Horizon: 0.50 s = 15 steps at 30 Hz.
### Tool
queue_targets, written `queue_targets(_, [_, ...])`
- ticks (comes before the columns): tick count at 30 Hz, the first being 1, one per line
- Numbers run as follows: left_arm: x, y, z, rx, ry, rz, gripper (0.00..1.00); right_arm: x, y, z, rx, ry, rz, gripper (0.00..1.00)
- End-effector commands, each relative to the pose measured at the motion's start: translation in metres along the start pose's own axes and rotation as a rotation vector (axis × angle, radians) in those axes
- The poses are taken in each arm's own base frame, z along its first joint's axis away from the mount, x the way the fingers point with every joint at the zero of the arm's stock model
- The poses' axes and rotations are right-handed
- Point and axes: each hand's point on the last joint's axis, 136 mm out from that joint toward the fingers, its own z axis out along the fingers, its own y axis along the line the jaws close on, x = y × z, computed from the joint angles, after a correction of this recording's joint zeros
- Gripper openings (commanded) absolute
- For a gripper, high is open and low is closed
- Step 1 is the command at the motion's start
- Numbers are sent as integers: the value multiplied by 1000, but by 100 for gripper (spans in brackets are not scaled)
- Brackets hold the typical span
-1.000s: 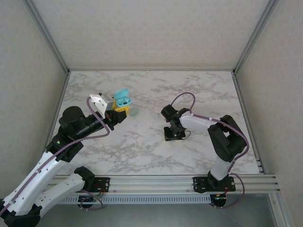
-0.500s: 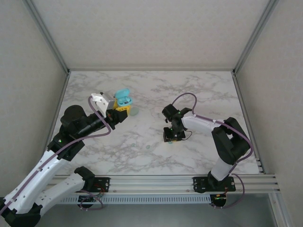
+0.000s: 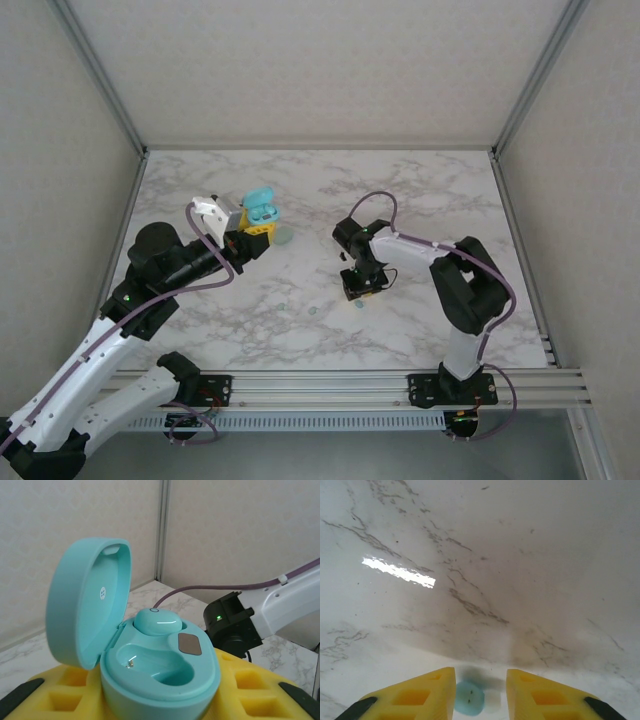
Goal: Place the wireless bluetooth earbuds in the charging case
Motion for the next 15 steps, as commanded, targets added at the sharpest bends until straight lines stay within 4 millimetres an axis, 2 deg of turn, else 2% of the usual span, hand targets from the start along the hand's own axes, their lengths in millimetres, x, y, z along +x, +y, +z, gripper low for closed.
queue_targets(1, [-11, -4, -3, 16, -40, -3, 11, 6, 3, 1, 15, 59, -81, 33])
queue_targets(8, [-8, -3, -1, 15, -31, -5, 11, 10, 8, 8, 5, 123, -141, 32])
queue_targets(15, [-6, -2, -1, 9, -28, -4, 11, 16, 14, 7, -20, 144, -163, 34])
